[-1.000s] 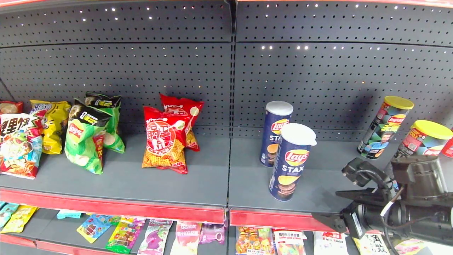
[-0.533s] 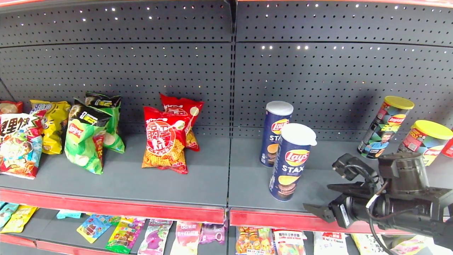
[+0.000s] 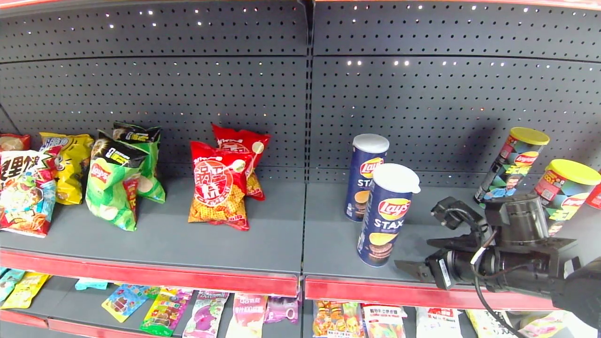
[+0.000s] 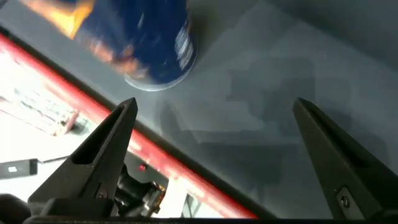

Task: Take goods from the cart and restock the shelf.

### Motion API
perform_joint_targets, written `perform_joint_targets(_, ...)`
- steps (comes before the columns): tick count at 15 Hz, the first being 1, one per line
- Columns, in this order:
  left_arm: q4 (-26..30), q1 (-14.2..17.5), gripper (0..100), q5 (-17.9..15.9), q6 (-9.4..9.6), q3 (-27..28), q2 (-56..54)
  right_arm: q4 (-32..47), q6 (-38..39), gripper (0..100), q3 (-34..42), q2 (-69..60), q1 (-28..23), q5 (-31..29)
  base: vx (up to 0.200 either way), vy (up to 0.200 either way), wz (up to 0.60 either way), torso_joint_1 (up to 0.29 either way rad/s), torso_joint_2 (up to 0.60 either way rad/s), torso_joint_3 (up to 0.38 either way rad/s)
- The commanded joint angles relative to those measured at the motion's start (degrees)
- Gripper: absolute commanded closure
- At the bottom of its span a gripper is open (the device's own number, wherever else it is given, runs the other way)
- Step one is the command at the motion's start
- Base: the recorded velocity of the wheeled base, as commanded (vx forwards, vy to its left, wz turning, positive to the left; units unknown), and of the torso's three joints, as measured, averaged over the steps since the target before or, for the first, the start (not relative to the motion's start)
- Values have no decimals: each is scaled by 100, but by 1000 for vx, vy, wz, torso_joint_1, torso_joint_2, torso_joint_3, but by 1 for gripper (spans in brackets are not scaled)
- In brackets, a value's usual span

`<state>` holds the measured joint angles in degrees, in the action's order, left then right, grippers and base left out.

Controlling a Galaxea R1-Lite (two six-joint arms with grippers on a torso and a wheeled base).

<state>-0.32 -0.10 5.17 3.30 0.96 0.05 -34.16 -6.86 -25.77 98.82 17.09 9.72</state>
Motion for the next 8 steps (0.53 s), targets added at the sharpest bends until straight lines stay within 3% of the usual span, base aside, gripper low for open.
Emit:
perform_joint_targets(1,-3,1,0,2,4,0,13,-3,1,0,-95,85,-4,-5,0,0,0,0,0,0)
perform_joint_targets(8,-3,1,0,-7,21,0,13,-3,1,0,-104,252,-162,-137,0,0,0,0,0,0)
